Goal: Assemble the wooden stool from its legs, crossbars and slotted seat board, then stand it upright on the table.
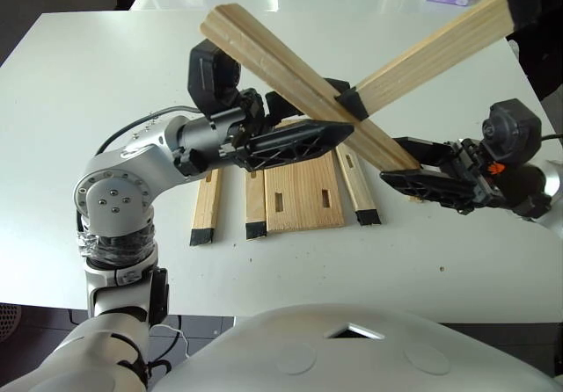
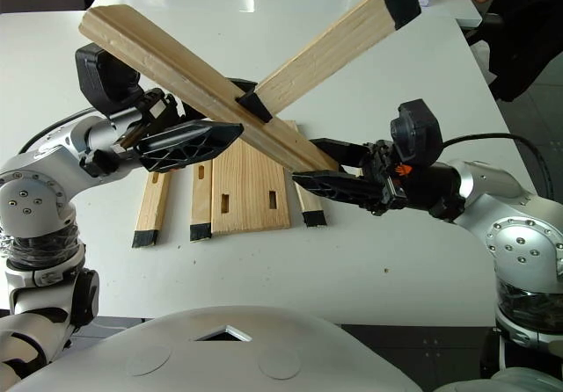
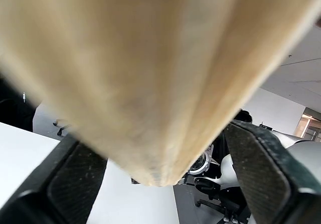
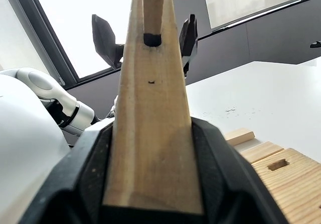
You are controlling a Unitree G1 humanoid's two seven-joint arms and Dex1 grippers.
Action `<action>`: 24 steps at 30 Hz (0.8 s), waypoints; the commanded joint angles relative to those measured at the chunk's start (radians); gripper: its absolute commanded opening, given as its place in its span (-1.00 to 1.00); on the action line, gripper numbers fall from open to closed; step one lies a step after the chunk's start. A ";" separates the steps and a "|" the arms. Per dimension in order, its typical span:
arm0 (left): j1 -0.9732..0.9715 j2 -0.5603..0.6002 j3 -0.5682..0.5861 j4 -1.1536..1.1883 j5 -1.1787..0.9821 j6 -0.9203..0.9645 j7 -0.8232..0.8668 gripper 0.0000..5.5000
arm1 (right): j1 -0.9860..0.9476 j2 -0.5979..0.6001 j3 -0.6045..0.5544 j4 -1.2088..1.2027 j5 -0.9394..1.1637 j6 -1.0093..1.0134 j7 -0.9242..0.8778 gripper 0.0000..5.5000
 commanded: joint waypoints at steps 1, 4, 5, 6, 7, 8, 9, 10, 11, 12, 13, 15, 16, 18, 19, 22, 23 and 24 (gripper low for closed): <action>0.007 0.015 0.003 0.001 -0.032 -0.003 -0.021 0.18 | 0.006 0.000 0.012 0.007 -0.050 -0.015 0.022 -0.25; 0.017 0.021 -0.003 -0.001 -0.041 0.004 -0.022 0.00 | 0.011 -0.002 0.019 0.010 -0.085 -0.025 0.039 -0.25; 0.020 0.020 -0.008 0.000 -0.042 0.006 -0.016 -0.01 | 0.012 -0.002 0.023 0.012 -0.099 -0.030 0.045 -0.25; 0.022 0.020 -0.013 0.001 -0.040 0.005 -0.014 -0.08 | 0.013 -0.004 0.028 0.013 -0.113 -0.034 0.051 -0.25; 0.025 0.019 -0.019 -0.001 -0.035 0.004 -0.013 -0.12 | 0.016 -0.006 0.033 0.014 -0.130 -0.040 0.059 -0.25; 0.029 0.020 -0.024 -0.003 -0.029 0.003 -0.016 -0.16 | 0.018 -0.006 0.037 0.014 -0.142 -0.044 0.064 -0.25; 0.032 0.021 -0.028 -0.005 -0.024 0.003 -0.018 -0.19 | 0.019 -0.007 0.039 0.015 -0.152 -0.048 0.070 -0.25; 0.037 0.024 -0.031 -0.006 -0.018 0.003 -0.021 -0.20 | 0.020 -0.008 0.040 0.016 -0.162 -0.053 0.074 -0.25; 0.041 0.027 -0.035 -0.007 -0.009 0.003 -0.025 -0.20 | 0.020 -0.008 0.039 0.018 -0.170 -0.056 0.077 -0.25; 0.045 0.030 -0.038 -0.005 0.000 0.002 -0.028 -0.20 | 0.017 -0.008 0.039 0.020 -0.187 -0.063 0.075 -0.25; 0.048 0.032 -0.039 -0.002 0.008 0.000 -0.031 -0.20 | 0.012 -0.007 0.040 0.028 -0.194 -0.059 0.066 -0.25; 0.052 0.033 -0.042 0.006 0.022 -0.007 -0.035 -0.20 | 0.011 -0.010 0.047 0.029 -0.221 -0.066 0.078 -0.12; 0.053 0.032 -0.042 0.008 0.029 -0.013 -0.039 -0.21 | 0.016 -0.012 0.051 0.026 -0.232 -0.071 0.085 -0.09; 0.053 0.032 -0.041 0.011 0.055 -0.028 -0.048 -0.21 | 0.032 -0.014 0.071 0.029 -0.288 -0.093 0.096 0.01; 0.053 0.034 -0.037 0.013 0.079 -0.042 -0.053 -0.21 | 0.042 -0.013 0.089 0.045 -0.341 -0.114 0.089 0.06; 0.043 0.066 -0.012 0.027 0.206 -0.107 -0.085 -0.21 | 0.067 -0.010 0.107 0.143 -0.471 -0.173 0.061 0.19; 0.041 0.088 0.000 0.039 0.250 -0.135 -0.121 -0.21 | 0.080 -0.003 0.091 0.179 -0.485 -0.182 0.053 0.19; 0.038 0.110 0.007 0.050 0.282 -0.154 -0.156 -0.21 | 0.092 0.003 0.077 0.204 -0.495 -0.190 0.050 0.19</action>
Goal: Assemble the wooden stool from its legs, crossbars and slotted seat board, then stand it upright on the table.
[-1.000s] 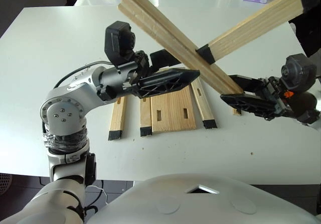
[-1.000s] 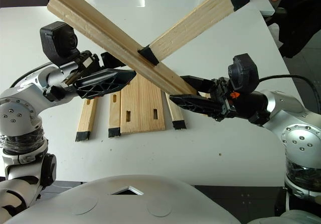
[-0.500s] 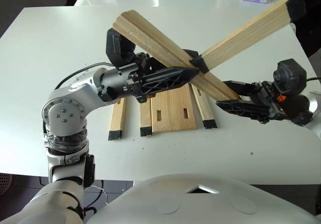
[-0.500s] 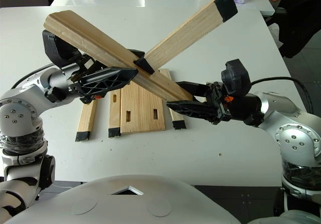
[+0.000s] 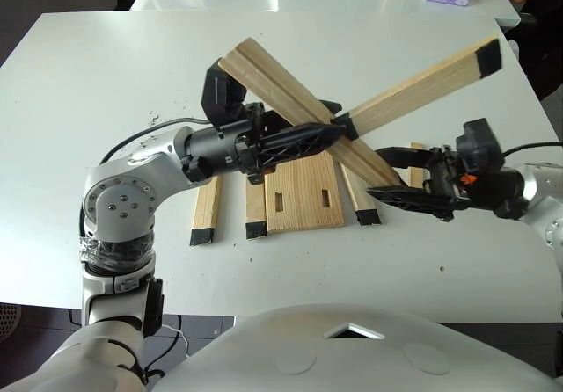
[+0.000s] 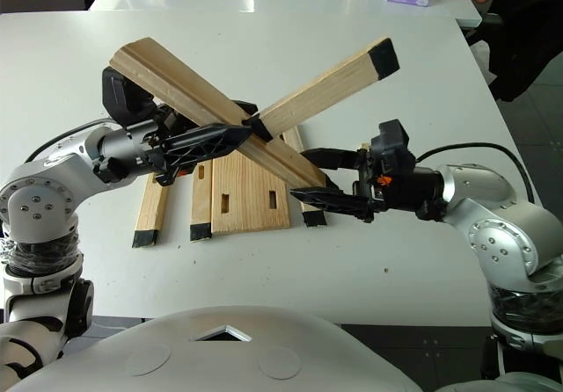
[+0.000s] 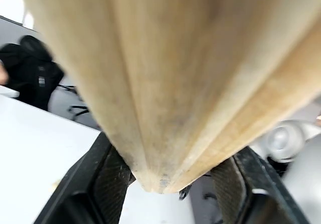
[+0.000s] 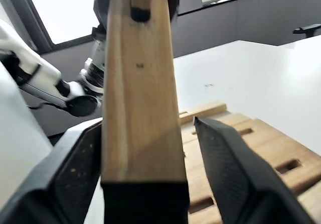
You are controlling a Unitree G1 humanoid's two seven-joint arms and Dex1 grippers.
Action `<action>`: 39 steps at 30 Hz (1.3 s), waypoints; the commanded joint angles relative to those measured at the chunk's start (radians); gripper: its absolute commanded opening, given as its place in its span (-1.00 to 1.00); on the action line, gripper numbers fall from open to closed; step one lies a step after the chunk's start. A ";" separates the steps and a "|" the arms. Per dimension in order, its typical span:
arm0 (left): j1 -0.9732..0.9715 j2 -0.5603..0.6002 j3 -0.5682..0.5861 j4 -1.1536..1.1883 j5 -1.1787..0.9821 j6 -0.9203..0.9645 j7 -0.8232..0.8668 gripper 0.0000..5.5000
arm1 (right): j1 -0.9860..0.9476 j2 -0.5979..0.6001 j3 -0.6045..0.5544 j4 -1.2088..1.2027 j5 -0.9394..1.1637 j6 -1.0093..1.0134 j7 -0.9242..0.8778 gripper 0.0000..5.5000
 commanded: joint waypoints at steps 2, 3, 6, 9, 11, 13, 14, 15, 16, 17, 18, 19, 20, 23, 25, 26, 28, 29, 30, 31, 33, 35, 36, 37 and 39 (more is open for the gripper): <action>-0.022 0.106 0.045 0.041 0.159 -0.108 -0.156 -0.22 | 0.058 0.015 -0.050 0.153 -0.107 -0.055 -0.045 0.19; -0.020 0.122 0.045 0.042 0.181 -0.118 -0.176 -0.22 | 0.065 0.020 -0.053 0.164 -0.117 -0.063 -0.047 0.19; 0.040 0.178 0.034 0.004 0.277 -0.168 -0.237 -0.22 | 0.084 0.034 -0.072 0.182 -0.132 -0.077 -0.053 0.19; 0.132 0.242 0.035 -0.035 0.347 -0.207 -0.317 -0.22 | 0.121 0.050 -0.099 0.170 -0.136 -0.087 -0.064 0.19; 0.190 0.280 0.055 -0.039 0.374 -0.230 -0.367 -0.22 | 0.147 0.063 -0.111 0.158 -0.138 -0.095 -0.073 0.19; 0.250 0.318 0.074 -0.031 0.421 -0.270 -0.422 -0.22 | 0.172 0.072 -0.115 0.146 -0.149 -0.108 -0.081 0.19; 0.271 0.332 0.077 -0.022 0.444 -0.293 -0.445 -0.22 | 0.181 0.077 -0.116 0.142 -0.154 -0.113 -0.085 0.19; 0.281 0.342 0.075 -0.008 0.471 -0.315 -0.459 -0.22 | 0.187 0.081 -0.117 0.140 -0.159 -0.117 -0.088 0.19; 0.271 0.341 0.066 0.012 0.497 -0.331 -0.454 -0.22 | 0.191 0.085 -0.118 0.138 -0.162 -0.120 -0.092 0.19; 0.252 0.333 0.057 0.031 0.519 -0.343 -0.443 -0.22 | 0.193 0.089 -0.118 0.137 -0.164 -0.121 -0.095 0.19; 0.234 0.327 0.046 0.045 0.538 -0.359 -0.445 -0.22 | 0.189 0.093 -0.114 0.140 -0.170 -0.123 -0.098 0.19; 0.222 0.323 0.035 0.052 0.554 -0.375 -0.449 -0.22 | 0.184 0.095 -0.109 0.145 -0.176 -0.126 -0.100 0.19; 0.214 0.319 0.022 0.058 0.573 -0.391 -0.454 -0.22 | 0.179 0.096 -0.103 0.149 -0.181 -0.129 -0.101 0.19; 0.197 0.317 -0.026 0.106 0.664 -0.463 -0.465 -0.22 | 0.166 0.098 -0.093 0.154 -0.195 -0.131 -0.101 0.19; 0.202 0.332 -0.036 0.125 0.689 -0.494 -0.487 -0.22 | 0.162 0.095 -0.087 0.157 -0.208 -0.136 -0.096 0.19; 0.206 0.338 -0.034 0.128 0.690 -0.502 -0.496 -0.22 | 0.163 0.094 -0.086 0.158 -0.212 -0.137 -0.093 0.19; 0.210 0.351 -0.022 0.128 0.681 -0.503 -0.507 -0.22 | 0.167 0.094 -0.087 0.156 -0.218 -0.140 -0.089 0.19; 0.211 0.357 -0.017 0.125 0.674 -0.499 -0.510 -0.22 | 0.170 0.094 -0.087 0.156 -0.219 -0.141 -0.088 0.19; 0.213 0.365 -0.011 0.120 0.665 -0.492 -0.514 -0.22 | 0.173 0.095 -0.087 0.154 -0.221 -0.143 -0.088 0.19; 0.215 0.371 -0.005 0.115 0.656 -0.484 -0.515 -0.22 | 0.177 0.096 -0.088 0.152 -0.222 -0.145 -0.088 0.19; 0.228 0.391 0.007 0.101 0.637 -0.466 -0.526 -0.22 | 0.186 0.099 -0.089 0.147 -0.225 -0.148 -0.090 0.19; 0.239 0.405 0.017 0.087 0.624 -0.452 -0.533 -0.22 | 0.194 0.102 -0.091 0.143 -0.227 -0.151 -0.093 0.19; 0.241 0.410 0.021 0.081 0.619 -0.447 -0.534 -0.22 | 0.197 0.103 -0.091 0.142 -0.228 -0.153 -0.095 0.19; 0.241 0.414 0.024 0.076 0.612 -0.441 -0.532 -0.22 | 0.198 0.105 -0.091 0.142 -0.229 -0.154 -0.096 0.19; 0.236 0.421 0.035 0.068 0.598 -0.430 -0.531 -0.22 | 0.202 0.106 -0.091 0.141 -0.231 -0.156 -0.097 0.19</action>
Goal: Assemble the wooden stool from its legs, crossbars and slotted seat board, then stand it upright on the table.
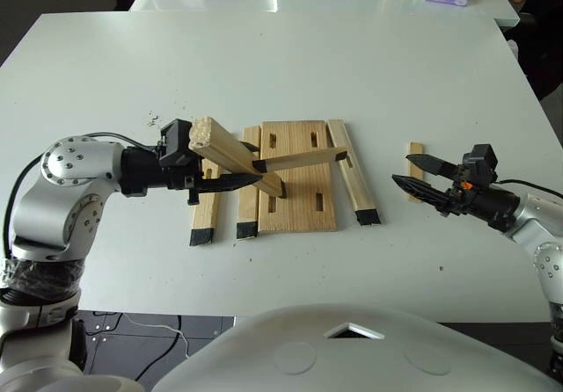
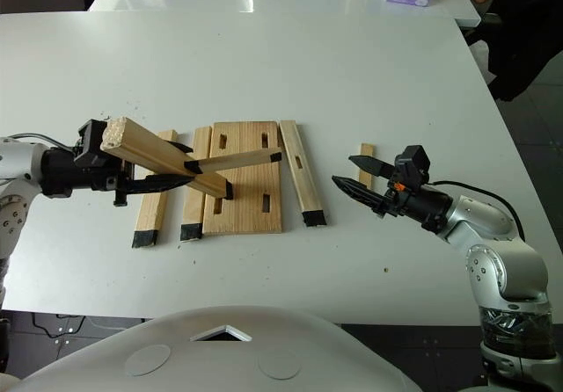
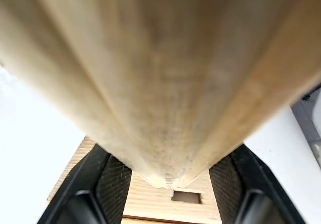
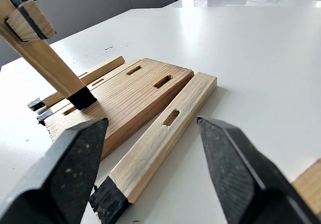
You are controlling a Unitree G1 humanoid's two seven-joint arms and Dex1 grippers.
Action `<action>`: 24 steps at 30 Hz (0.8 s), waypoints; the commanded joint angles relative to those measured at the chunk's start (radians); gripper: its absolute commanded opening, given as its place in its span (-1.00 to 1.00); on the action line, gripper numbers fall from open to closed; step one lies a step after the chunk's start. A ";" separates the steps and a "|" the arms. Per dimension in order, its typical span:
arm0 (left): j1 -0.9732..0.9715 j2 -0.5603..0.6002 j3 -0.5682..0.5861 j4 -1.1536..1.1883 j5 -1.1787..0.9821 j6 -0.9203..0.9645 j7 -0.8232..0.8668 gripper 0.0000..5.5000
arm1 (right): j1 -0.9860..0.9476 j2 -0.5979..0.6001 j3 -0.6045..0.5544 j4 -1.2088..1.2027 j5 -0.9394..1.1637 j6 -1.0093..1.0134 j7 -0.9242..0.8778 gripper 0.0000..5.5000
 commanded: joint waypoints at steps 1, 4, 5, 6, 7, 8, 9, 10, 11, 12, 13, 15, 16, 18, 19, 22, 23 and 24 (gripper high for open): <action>0.002 0.037 0.018 -0.018 -0.020 0.043 -0.009 -0.22 | 0.011 0.001 -0.006 -0.011 -0.016 -0.012 -0.005 0.19; -0.010 0.043 0.024 -0.020 -0.029 0.051 -0.011 -0.22 | 0.011 0.006 -0.005 -0.011 -0.021 -0.014 -0.007 0.19; -0.006 0.047 0.023 -0.020 -0.024 0.047 -0.015 -0.22 | 0.010 0.008 -0.003 -0.010 -0.023 -0.014 -0.007 0.19; -0.002 0.050 0.020 -0.018 -0.020 0.044 -0.022 -0.22 | 0.009 0.009 -0.001 -0.008 -0.027 -0.016 -0.008 0.19; 0.002 0.053 0.016 -0.016 -0.014 0.041 -0.027 -0.22 | 0.008 0.009 0.002 -0.006 -0.033 -0.019 -0.009 0.19; 0.006 0.055 0.012 -0.013 -0.008 0.038 -0.031 -0.22 | 0.007 0.009 0.007 -0.003 -0.040 -0.023 -0.010 0.19; 0.010 0.058 0.009 -0.010 -0.003 0.035 -0.036 -0.22 | 0.006 0.009 0.011 0.000 -0.044 -0.026 -0.009 0.19; 0.013 0.061 0.007 -0.008 0.000 0.033 -0.041 -0.22 | 0.004 0.009 0.013 0.002 -0.047 -0.028 -0.009 0.19; 0.015 0.064 0.007 -0.007 0.002 0.033 -0.045 -0.22 | 0.004 0.010 0.014 0.002 -0.049 -0.029 -0.008 0.19; 0.018 0.067 0.007 -0.006 0.003 0.032 -0.050 -0.22 | 0.005 0.010 0.014 0.001 -0.049 -0.030 -0.008 0.19; 0.021 0.069 0.007 -0.006 0.003 0.030 -0.054 -0.22 | 0.006 0.011 0.014 0.000 -0.049 -0.030 -0.008 0.19; 0.029 0.074 0.006 -0.008 0.007 0.025 -0.059 -0.22 | 0.005 0.011 0.014 0.001 -0.050 -0.031 -0.007 0.19; 0.033 0.075 0.005 -0.006 0.010 0.020 -0.062 -0.22 | 0.007 0.012 0.014 0.001 -0.051 -0.033 -0.007 0.19; 0.034 0.077 0.004 -0.002 0.015 0.013 -0.063 -0.22 | 0.011 0.013 0.015 0.001 -0.054 -0.036 -0.006 0.19; 0.029 0.075 0.004 0.002 0.014 0.013 -0.059 -0.22 | 0.011 0.013 0.016 0.001 -0.055 -0.036 -0.006 0.19; 0.019 0.075 0.004 0.006 0.013 0.009 -0.054 -0.22 | 0.009 0.016 0.015 0.003 -0.059 -0.036 -0.003 0.19; 0.016 0.076 0.005 0.005 0.012 0.010 -0.053 -0.22 | 0.008 0.016 0.015 0.004 -0.060 -0.036 -0.003 0.19; 0.014 0.077 0.007 0.003 0.009 0.012 -0.051 -0.22 | 0.006 0.016 0.015 0.006 -0.060 -0.036 -0.003 0.19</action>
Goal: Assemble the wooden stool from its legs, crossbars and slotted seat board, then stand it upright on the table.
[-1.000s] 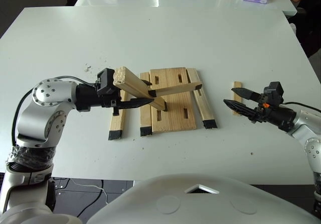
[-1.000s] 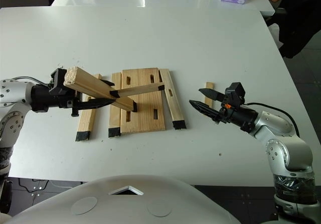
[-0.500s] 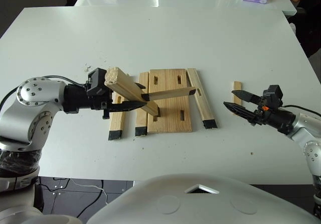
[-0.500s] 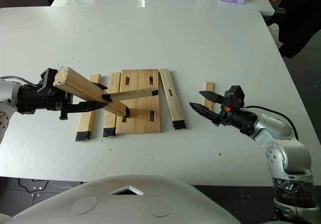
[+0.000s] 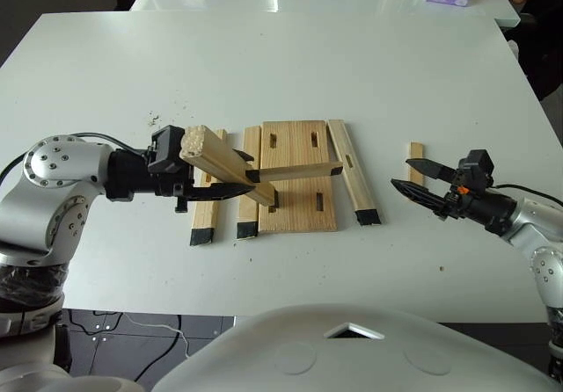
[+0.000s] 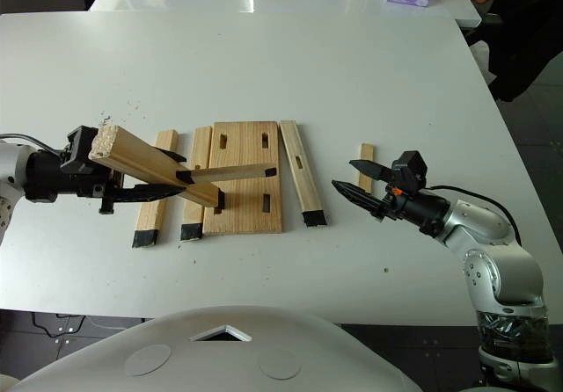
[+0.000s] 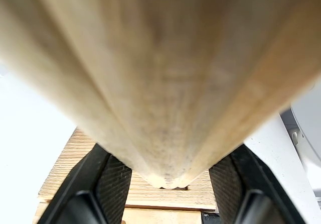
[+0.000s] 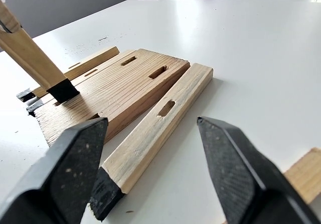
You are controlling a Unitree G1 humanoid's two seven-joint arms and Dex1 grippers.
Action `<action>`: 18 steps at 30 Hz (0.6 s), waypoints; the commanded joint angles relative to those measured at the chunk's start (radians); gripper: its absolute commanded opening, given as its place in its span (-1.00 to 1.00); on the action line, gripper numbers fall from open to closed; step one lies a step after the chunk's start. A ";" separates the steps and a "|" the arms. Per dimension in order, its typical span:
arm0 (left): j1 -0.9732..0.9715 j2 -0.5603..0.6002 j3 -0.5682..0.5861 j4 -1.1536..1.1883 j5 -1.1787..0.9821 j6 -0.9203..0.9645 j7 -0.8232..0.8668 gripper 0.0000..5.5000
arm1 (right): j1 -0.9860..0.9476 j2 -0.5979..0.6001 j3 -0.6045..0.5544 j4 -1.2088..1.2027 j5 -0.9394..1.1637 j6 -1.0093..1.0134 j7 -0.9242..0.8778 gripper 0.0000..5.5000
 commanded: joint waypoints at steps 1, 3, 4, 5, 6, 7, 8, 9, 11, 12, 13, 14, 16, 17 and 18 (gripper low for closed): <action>-0.002 0.028 -0.007 0.005 0.023 0.021 -0.005 -0.22 | -0.008 0.006 0.005 0.005 -0.008 -0.011 0.001 0.19; -0.003 0.030 -0.002 0.002 0.018 0.024 -0.005 -0.22 | -0.009 0.006 0.004 0.006 -0.009 -0.012 0.002 0.19; -0.002 0.031 0.000 0.001 0.016 0.025 -0.006 -0.22 | -0.009 0.007 0.004 0.006 -0.008 -0.012 0.002 0.19; 0.002 0.032 0.003 -0.002 0.013 0.025 -0.007 -0.22 | -0.010 0.007 0.004 0.007 -0.009 -0.012 0.002 0.19; 0.007 0.035 0.005 -0.005 0.011 0.024 -0.009 -0.22 | -0.011 0.007 0.004 0.008 -0.009 -0.013 0.003 0.19; 0.012 0.037 0.006 -0.009 0.009 0.023 -0.010 -0.22 | -0.012 0.007 0.004 0.009 -0.010 -0.013 0.003 0.19; 0.013 0.039 0.007 -0.012 0.007 0.024 -0.011 -0.22 | -0.012 0.007 0.004 0.010 -0.011 -0.014 0.004 0.19; 0.012 0.041 0.009 -0.016 0.004 0.027 -0.010 -0.22 | -0.013 0.007 0.004 0.011 -0.012 -0.015 0.004 0.19; 0.008 0.041 0.010 -0.016 0.002 0.029 -0.010 -0.22 | -0.014 0.008 0.004 0.013 -0.012 -0.018 0.005 0.19; 0.008 0.040 0.009 -0.014 0.004 0.027 -0.011 -0.22 | -0.015 0.008 0.005 0.014 -0.013 -0.019 0.004 0.19; 0.012 0.039 0.008 -0.012 0.010 0.021 -0.013 -0.22 | -0.018 0.008 0.007 0.016 -0.014 -0.020 0.005 0.19; 0.016 0.038 0.007 -0.011 0.013 0.017 -0.014 -0.22 | -0.020 0.008 0.009 0.018 -0.015 -0.021 0.005 0.19; 0.025 0.039 0.004 -0.015 0.017 0.011 -0.021 -0.22 | -0.023 0.008 0.011 0.021 -0.016 -0.023 0.006 0.19; 0.030 0.040 0.001 -0.016 0.023 0.002 -0.025 -0.22 | -0.024 0.008 0.012 0.022 -0.017 -0.025 0.007 0.19; 0.034 0.041 -0.001 -0.017 0.029 -0.005 -0.027 -0.22 | -0.026 0.007 0.014 0.023 -0.017 -0.025 0.007 0.19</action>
